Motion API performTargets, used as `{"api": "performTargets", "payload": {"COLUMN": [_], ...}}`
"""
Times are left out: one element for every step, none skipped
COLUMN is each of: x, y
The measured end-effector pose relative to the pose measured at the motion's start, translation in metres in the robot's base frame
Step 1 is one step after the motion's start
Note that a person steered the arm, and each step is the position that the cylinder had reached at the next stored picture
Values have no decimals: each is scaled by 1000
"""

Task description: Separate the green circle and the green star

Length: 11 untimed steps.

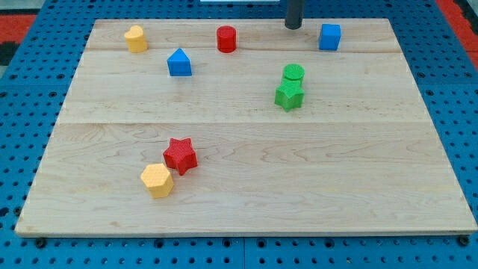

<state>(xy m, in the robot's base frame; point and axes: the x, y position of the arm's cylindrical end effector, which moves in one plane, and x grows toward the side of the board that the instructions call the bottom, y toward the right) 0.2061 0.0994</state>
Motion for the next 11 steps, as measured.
{"api": "performTargets", "payload": {"x": [0, 15, 31, 31, 55, 86, 97, 115, 137, 158, 181], "y": [0, 0, -4, -32, -30, 11, 47, 25, -10, -20, -42]}}
